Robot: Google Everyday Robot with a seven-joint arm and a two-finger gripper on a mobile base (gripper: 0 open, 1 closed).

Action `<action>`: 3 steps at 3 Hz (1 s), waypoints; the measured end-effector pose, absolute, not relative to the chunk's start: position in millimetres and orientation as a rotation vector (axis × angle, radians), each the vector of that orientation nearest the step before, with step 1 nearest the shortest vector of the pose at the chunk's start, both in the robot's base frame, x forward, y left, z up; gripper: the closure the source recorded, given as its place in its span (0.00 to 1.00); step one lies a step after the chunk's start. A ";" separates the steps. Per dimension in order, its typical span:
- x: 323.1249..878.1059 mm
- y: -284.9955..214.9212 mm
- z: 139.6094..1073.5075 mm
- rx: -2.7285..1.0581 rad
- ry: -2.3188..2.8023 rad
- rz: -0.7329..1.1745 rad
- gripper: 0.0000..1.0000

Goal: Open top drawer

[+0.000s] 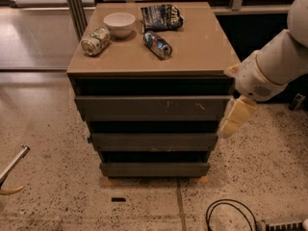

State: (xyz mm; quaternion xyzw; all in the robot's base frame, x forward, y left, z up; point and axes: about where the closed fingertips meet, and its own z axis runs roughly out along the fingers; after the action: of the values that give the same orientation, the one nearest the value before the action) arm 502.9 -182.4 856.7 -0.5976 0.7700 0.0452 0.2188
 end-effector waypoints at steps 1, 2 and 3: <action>535.8 -159.8 800.0 -1.532 2.072 0.271 0.00; 556.9 -157.8 798.5 -1.471 2.042 0.239 0.00; 557.0 -157.8 798.4 -1.471 2.042 0.239 0.00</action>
Offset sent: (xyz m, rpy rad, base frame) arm 0.0279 0.0201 -0.0515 0.1426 -0.0059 -0.0198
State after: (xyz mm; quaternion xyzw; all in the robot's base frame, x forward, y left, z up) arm 557.0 -157.8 798.4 -0.5546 0.7701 0.0900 0.3021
